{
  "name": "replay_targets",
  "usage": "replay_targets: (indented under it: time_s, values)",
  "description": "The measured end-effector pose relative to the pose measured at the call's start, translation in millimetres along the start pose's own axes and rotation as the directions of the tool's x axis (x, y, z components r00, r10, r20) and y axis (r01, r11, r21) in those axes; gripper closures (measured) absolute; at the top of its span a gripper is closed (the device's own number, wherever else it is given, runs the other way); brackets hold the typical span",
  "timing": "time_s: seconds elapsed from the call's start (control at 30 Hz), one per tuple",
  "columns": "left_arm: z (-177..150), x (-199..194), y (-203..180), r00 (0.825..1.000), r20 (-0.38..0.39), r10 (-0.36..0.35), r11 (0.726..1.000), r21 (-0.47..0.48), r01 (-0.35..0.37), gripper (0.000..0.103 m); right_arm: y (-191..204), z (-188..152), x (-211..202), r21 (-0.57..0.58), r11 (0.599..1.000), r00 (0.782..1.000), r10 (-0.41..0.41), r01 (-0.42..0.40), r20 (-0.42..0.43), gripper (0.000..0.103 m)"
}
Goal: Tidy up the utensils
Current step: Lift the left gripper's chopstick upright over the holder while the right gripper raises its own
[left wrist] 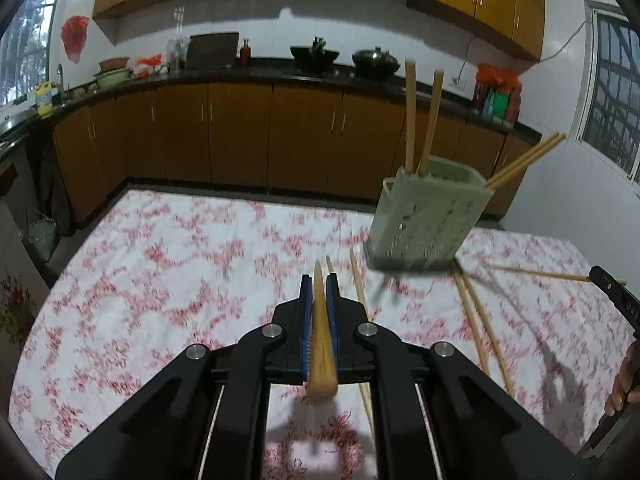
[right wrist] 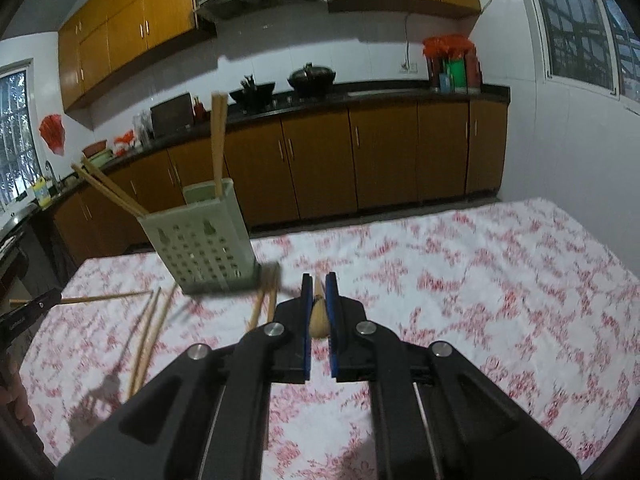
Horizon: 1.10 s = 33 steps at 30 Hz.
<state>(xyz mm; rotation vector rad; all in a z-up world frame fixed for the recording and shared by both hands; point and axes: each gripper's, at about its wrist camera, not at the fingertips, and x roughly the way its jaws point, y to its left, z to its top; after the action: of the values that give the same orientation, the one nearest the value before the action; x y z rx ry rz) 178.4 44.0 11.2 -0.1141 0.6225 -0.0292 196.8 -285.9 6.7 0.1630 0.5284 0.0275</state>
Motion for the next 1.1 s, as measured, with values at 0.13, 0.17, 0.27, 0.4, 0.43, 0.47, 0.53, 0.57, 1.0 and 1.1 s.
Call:
replay_targets:
  time_s: [0.13,0.17,0.27,0.4,0.43,0.47,0.53,0.57,1.0,1.1]
  values:
    - [6,-6,-1,1.000,0.023,-0.005,1.000,-0.001,0.005,0.095,2,7,-6,0.000,1.000,1.000,0.004,-0.004,0.030,0.095]
    - [7,-6,-1,1.000,0.026,-0.006,1.000,0.000,0.006,0.095,2,8,-6,0.001,1.000,0.999,0.004,-0.004,0.035,0.095]
    - [11,-8,-2,0.999,0.036,-0.011,1.000,0.003,0.011,0.095,3,12,-9,0.003,1.000,0.999,0.006,-0.006,0.051,0.095]
    - [15,-10,-2,0.999,0.049,-0.015,1.000,0.004,0.014,0.095,6,17,-14,0.001,1.000,0.997,0.012,-0.012,0.071,0.095]
    - [16,-10,-2,0.998,0.053,-0.016,1.000,0.004,0.015,0.095,7,19,-14,0.001,1.000,0.997,0.014,-0.014,0.076,0.095]
    - [18,-11,-2,0.998,0.057,-0.017,1.000,0.005,0.016,0.095,8,21,-15,0.002,1.000,0.997,0.017,-0.017,0.081,0.095]
    - [22,-14,-2,0.997,0.070,-0.020,1.000,0.010,0.019,0.095,9,25,-17,0.002,1.000,0.996,0.022,-0.023,0.091,0.095]
    - [25,-16,-1,0.997,0.075,-0.023,1.000,0.012,0.022,0.095,9,27,-19,0.001,1.000,0.995,0.026,-0.026,0.097,0.095]
    - [85,-63,-39,0.954,0.272,-0.128,0.991,0.069,0.113,0.096,43,100,-66,-0.022,0.982,0.936,0.187,-0.189,0.298,0.095]
    - [105,-67,-54,0.930,0.336,-0.149,0.989,0.072,0.133,0.096,60,119,-69,-0.053,0.976,0.913,0.217,-0.212,0.345,0.095]
